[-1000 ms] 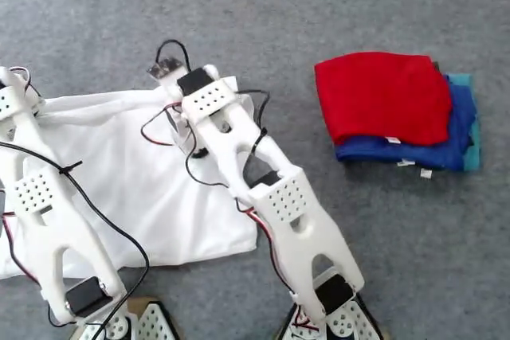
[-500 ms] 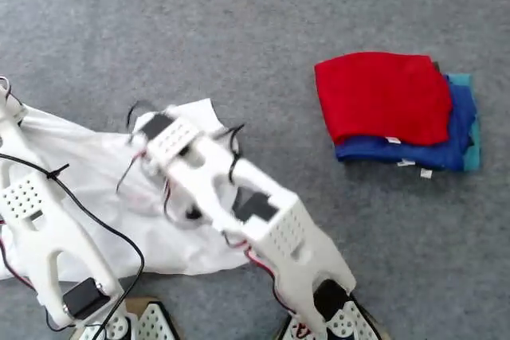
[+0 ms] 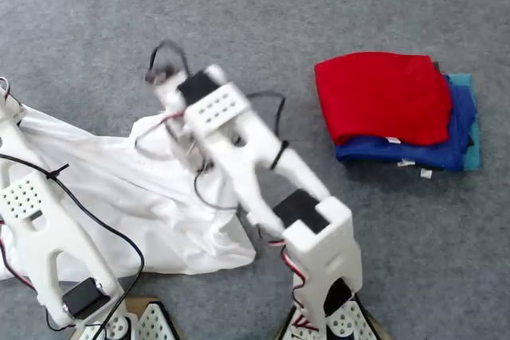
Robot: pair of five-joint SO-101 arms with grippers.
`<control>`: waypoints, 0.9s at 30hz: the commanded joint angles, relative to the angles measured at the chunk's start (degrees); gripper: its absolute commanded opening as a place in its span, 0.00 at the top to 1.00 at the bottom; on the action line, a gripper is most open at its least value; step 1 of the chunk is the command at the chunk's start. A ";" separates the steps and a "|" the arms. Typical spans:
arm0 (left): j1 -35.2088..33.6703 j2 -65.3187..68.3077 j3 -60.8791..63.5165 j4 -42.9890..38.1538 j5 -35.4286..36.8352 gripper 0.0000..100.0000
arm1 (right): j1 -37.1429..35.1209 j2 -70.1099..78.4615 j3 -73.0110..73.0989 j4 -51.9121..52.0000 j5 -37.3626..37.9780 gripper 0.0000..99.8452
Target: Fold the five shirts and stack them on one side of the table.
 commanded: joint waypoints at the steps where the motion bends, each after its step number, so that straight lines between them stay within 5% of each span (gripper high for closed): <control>1: -0.75 -4.04 -1.27 0.09 0.26 0.97 | 2.46 1.80 -14.20 -0.70 -0.53 0.79; 15: -0.75 -3.96 -1.27 0.26 0.26 0.97 | 6.33 43.38 -54.46 -7.21 -4.13 0.76; 27: -0.22 -2.11 -1.80 0.09 0.26 0.97 | 7.30 52.09 -66.59 -6.86 -5.36 0.76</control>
